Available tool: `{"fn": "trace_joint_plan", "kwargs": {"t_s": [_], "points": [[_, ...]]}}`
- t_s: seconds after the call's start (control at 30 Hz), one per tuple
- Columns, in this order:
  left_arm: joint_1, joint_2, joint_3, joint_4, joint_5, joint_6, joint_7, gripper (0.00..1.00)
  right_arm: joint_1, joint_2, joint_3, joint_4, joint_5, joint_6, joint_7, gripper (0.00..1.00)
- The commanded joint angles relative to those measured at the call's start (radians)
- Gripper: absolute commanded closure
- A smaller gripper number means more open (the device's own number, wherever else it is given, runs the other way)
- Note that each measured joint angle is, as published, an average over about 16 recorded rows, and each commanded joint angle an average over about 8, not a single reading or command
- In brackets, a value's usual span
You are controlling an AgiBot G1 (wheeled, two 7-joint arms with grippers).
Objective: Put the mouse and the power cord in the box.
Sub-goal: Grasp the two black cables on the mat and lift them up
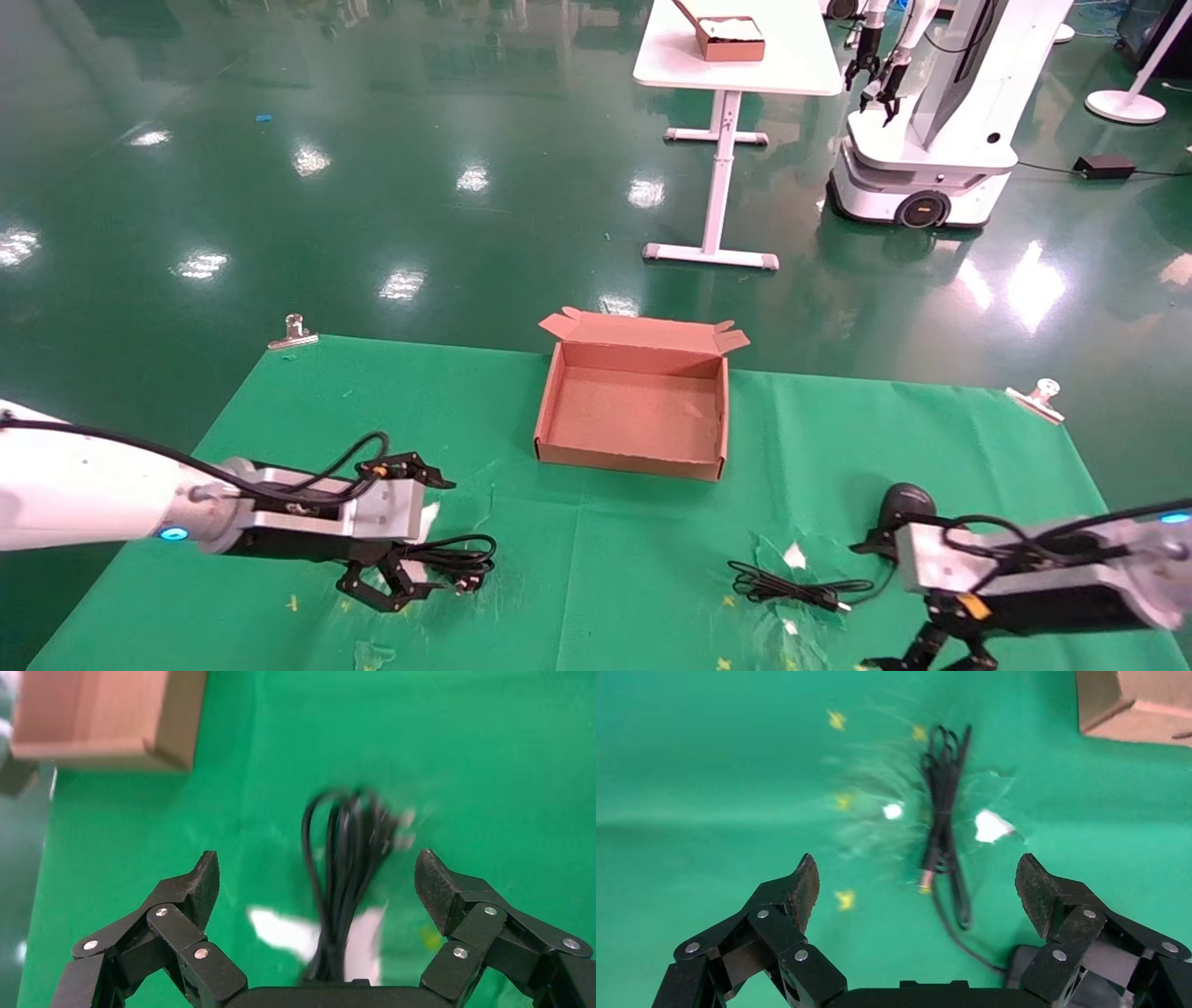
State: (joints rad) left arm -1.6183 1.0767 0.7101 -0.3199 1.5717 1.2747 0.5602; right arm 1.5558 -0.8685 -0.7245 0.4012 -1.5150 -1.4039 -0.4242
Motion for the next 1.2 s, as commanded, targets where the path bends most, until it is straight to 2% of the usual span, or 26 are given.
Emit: {"fn": "trace_joint_plan", "kwargs": {"t_s": [0.03, 0.3, 0.57, 0.6, 0.63, 0.67, 0.87, 0.9, 0.93, 1.2], "points": [[-0.008, 0.026, 0.012, 0.056, 0.029, -0.058, 0.035, 0.0, 0.021, -0.041, -0.016, -0.064, -0.033, 0.032, -0.039, 0.0], [-0.026, 0.082, 0.027, 0.184, 0.062, -0.162, 0.127, 0.0, 0.059, -0.14, -0.034, -0.231, -0.075, 0.148, -0.166, 0.0], [-0.037, 0.109, 0.033, 0.25, 0.072, -0.201, 0.187, 0.0, 0.06, -0.186, -0.023, -0.325, -0.059, 0.191, -0.244, 0.0], [-0.038, 0.111, 0.034, 0.256, 0.073, -0.204, 0.193, 0.0, 0.059, -0.188, -0.021, -0.333, -0.056, 0.193, -0.251, 0.01], [-0.039, 0.113, 0.035, 0.26, 0.075, -0.207, 0.199, 0.0, 0.058, -0.191, -0.019, -0.339, -0.053, 0.195, -0.257, 0.06], [-0.04, 0.114, 0.036, 0.264, 0.076, -0.21, 0.204, 0.07, 0.058, -0.192, -0.017, -0.345, -0.051, 0.196, -0.262, 0.14], [-0.047, 0.119, 0.04, 0.283, 0.084, -0.223, 0.222, 0.82, 0.058, -0.201, -0.012, -0.369, -0.044, 0.202, -0.281, 0.89], [-0.048, 0.12, 0.04, 0.285, 0.084, -0.225, 0.223, 0.95, 0.059, -0.202, -0.011, -0.372, -0.043, 0.203, -0.282, 0.96], [-0.049, 0.12, 0.041, 0.286, 0.085, -0.226, 0.224, 1.0, 0.059, -0.202, -0.011, -0.374, -0.043, 0.203, -0.283, 1.0], [-0.048, 0.119, 0.04, 0.282, 0.084, -0.223, 0.222, 1.0, 0.058, -0.2, -0.01, -0.368, -0.042, 0.201, -0.281, 1.0]]}}
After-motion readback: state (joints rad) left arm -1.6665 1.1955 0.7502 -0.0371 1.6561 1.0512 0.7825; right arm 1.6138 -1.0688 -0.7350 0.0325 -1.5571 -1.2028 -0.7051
